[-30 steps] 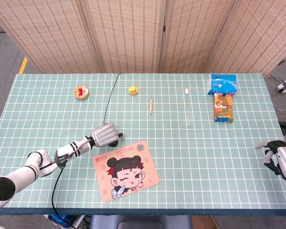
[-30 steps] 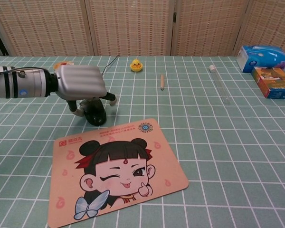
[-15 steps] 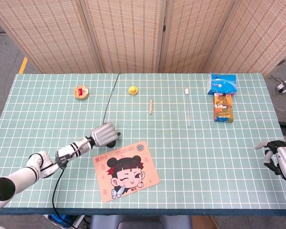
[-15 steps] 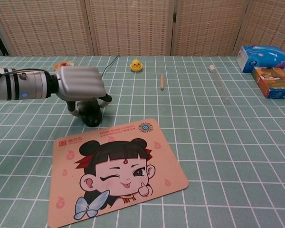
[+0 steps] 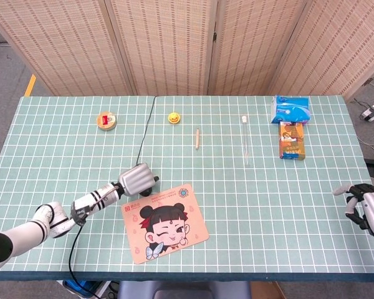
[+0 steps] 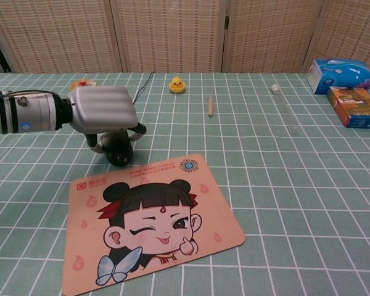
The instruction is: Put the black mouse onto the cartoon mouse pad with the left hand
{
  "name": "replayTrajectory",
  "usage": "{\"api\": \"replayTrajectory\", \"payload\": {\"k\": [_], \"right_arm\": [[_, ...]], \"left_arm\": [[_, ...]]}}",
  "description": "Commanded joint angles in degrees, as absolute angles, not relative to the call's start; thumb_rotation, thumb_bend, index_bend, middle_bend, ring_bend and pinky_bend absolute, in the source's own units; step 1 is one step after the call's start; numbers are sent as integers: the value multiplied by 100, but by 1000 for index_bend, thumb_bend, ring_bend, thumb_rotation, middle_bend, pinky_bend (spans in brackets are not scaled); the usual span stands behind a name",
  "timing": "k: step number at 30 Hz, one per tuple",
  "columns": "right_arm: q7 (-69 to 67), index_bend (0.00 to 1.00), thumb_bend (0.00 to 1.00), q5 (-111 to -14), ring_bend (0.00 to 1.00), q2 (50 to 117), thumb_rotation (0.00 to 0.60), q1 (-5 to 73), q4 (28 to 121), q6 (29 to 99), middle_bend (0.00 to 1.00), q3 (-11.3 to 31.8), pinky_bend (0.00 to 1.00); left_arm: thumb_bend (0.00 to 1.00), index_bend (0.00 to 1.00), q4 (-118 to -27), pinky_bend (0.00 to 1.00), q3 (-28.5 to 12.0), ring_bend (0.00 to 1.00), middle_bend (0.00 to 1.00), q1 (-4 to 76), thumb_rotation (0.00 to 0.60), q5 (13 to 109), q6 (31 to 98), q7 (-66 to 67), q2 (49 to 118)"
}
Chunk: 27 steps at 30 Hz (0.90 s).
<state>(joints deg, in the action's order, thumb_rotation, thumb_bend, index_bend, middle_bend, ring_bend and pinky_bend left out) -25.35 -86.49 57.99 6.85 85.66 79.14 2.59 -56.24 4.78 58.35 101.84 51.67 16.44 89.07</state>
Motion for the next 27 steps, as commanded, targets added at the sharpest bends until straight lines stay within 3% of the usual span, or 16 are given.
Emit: {"api": "replayTrajectory", "payload": {"k": [1, 16, 27], "right_arm": [[-2543, 421, 448, -8683, 343, 5789, 600, 680, 8578, 7937, 345, 247, 265], [-2580, 421, 448, -8940, 344, 5706, 600, 580, 8692, 8245, 344, 179, 265], [-2687, 421, 444, -9076, 343, 5602, 600, 503, 8748, 8423, 345, 118, 265]], "left_arm": [[55, 598, -6147, 1000, 422, 1000, 1000, 5778, 600, 10151, 5270, 2024, 8614], [55, 597, -8605, 1000, 186, 1000, 1000, 5415, 600, 9211, 4651, 4358, 7765], [55, 598, -9179, 1000, 144, 1000, 1000, 5284, 600, 8393, 4328, 5663, 7941]]}}
